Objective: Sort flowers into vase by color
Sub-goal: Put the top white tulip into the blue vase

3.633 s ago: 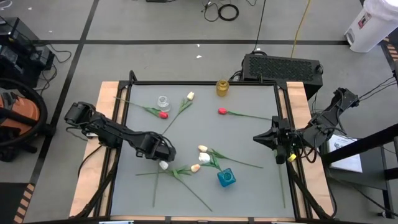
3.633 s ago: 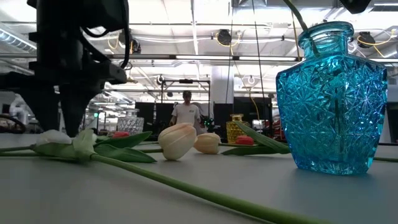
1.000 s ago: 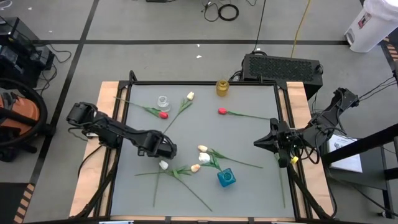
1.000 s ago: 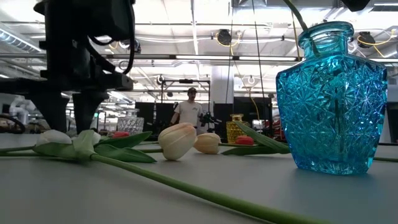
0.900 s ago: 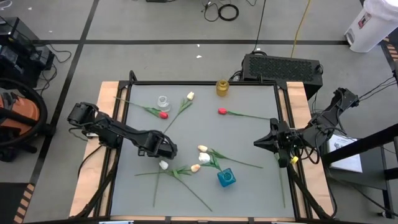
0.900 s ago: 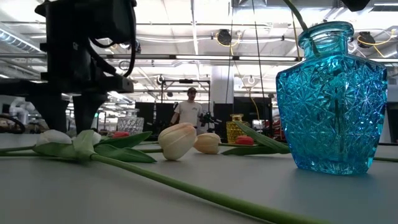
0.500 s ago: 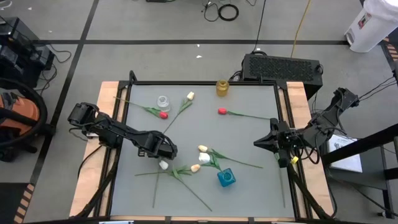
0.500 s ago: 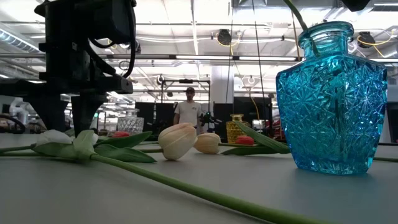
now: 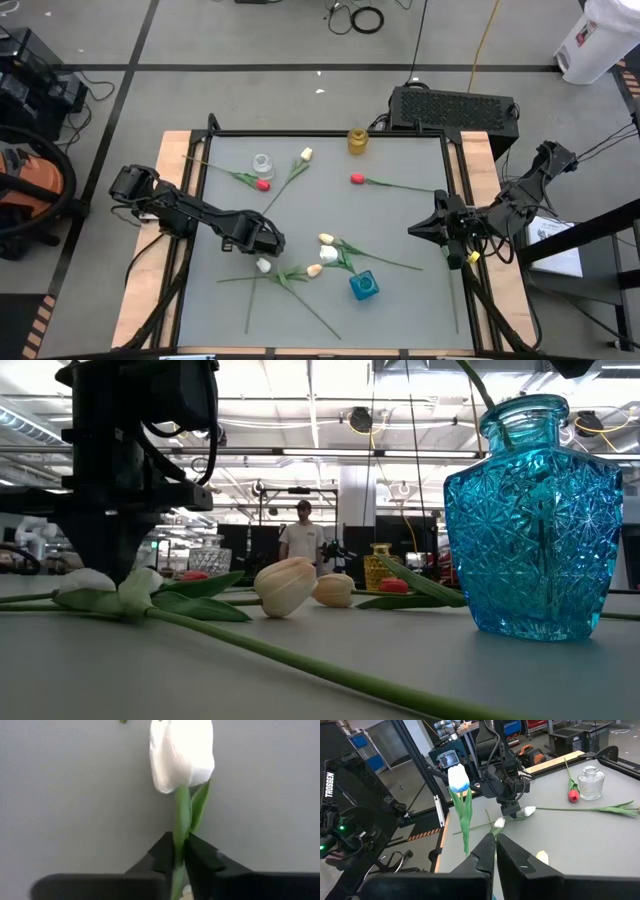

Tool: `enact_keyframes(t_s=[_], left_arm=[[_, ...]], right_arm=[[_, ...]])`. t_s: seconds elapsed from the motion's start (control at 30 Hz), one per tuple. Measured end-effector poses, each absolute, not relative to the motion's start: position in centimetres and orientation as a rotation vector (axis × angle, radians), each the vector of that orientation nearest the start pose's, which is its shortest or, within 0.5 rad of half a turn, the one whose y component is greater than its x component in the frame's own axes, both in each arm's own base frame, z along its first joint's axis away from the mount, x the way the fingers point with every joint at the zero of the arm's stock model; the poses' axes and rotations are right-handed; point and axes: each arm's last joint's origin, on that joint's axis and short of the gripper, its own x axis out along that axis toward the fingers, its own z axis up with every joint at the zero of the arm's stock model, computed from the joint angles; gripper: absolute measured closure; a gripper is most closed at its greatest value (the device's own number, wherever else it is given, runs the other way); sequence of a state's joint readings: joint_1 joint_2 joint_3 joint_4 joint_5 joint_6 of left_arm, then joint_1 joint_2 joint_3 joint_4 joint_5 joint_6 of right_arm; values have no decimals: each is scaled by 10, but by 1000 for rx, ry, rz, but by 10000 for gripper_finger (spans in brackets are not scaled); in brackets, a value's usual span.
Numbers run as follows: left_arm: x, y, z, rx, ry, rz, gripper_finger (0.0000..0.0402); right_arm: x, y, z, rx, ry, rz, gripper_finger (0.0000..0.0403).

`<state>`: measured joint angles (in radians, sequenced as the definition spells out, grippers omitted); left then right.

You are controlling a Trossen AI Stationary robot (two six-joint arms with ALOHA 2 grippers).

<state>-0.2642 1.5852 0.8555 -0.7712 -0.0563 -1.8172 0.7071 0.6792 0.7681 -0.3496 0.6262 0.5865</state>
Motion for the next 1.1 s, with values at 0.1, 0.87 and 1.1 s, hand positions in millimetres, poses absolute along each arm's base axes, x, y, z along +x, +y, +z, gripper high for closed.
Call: enact_keyframes(t_s=[0.1, 0.87, 1.1], left_arm=[[245, -65, 152, -1199, 1139, 1141, 393], [250, -72, 170, -1147, 1235, 1062, 399], [247, -71, 188, -1078, 1278, 1091, 399]], right_arm=[[119, 79, 327, 423, 221, 18, 392], [119, 79, 327, 415, 221, 18, 392], [119, 79, 327, 415, 221, 18, 392]])
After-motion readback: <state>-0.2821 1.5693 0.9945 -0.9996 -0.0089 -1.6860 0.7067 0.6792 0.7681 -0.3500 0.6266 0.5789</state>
